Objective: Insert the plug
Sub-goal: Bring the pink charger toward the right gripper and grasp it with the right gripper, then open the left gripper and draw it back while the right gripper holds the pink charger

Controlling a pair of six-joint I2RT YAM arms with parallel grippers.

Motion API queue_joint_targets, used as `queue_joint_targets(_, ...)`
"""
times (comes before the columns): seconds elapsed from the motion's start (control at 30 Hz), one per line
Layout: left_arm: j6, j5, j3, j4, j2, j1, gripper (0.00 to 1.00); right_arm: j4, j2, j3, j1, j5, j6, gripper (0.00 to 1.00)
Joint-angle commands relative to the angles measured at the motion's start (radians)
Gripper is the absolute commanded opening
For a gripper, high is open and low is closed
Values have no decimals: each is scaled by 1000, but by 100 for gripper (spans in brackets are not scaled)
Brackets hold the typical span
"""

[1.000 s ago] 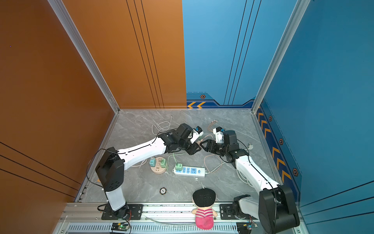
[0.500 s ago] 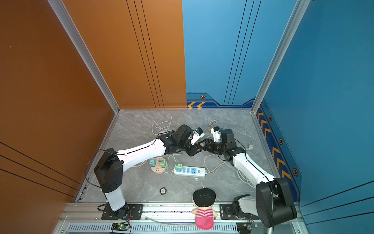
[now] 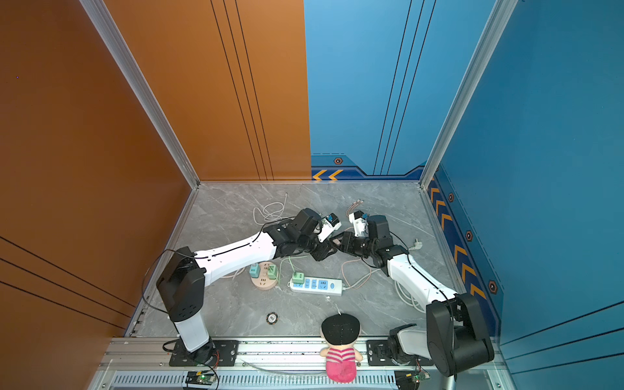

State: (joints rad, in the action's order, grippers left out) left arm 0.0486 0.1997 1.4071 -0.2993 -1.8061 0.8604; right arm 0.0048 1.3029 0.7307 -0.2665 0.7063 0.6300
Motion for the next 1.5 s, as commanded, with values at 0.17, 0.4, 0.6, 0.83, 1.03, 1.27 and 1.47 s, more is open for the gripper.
queue_joint_targets(0.17,-9,0,-23,77,34,-12,19,37,44,29,-15,90,22,29)
queue_joint_targets(0.4,-3,-32,-39,102,40,-24,23,-3,43,41,-20,87,-3,13)
queue_joint_targets(0.6,11,-56,-48,154,48,-29,47,-60,21,52,-27,39,-43,4)
queue_joint_targets(0.83,-2,-83,-86,157,117,-32,68,-135,-40,65,-31,-105,-77,0)
queue_joint_targets(1.03,1,-121,-159,168,221,-48,73,-206,-88,93,-47,-206,-112,0)
queue_joint_targets(1.27,31,-242,-216,147,341,-71,77,-319,-115,169,-124,-414,-150,0)
queue_joint_targets(1.47,77,-330,-297,163,438,-125,77,-353,-139,194,-204,-585,-89,0)
